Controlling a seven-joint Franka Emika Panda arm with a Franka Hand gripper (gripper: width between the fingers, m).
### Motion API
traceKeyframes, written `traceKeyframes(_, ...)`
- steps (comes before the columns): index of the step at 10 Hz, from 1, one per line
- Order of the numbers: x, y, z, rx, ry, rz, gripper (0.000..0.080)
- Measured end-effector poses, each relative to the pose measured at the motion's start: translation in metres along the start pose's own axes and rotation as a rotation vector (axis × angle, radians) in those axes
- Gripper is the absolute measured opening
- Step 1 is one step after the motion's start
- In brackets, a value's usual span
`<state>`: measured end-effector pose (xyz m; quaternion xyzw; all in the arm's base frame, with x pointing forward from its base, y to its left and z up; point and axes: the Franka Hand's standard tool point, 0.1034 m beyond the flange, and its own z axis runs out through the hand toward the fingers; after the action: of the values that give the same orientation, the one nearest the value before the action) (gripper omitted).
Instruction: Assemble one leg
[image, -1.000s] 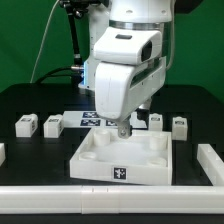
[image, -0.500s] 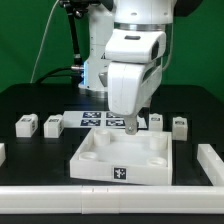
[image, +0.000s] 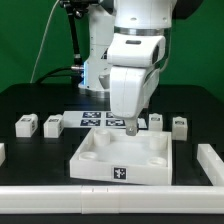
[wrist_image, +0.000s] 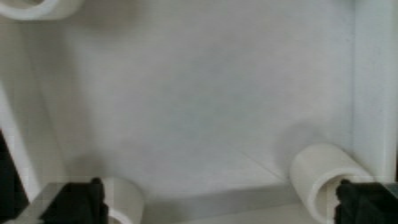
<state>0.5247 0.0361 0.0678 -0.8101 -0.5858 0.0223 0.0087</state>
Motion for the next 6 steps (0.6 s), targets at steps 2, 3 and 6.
traceKeyframes(2,0.000,-0.001,0.000,0.001,-0.005,-0.014,0.0650)
traceKeyframes(3,-0.005,-0.019,0.009,-0.001,-0.001,-0.017,0.0650)
traceKeyframes(6,-0.024,-0.058,0.041,0.016,0.007,-0.068,0.0650)
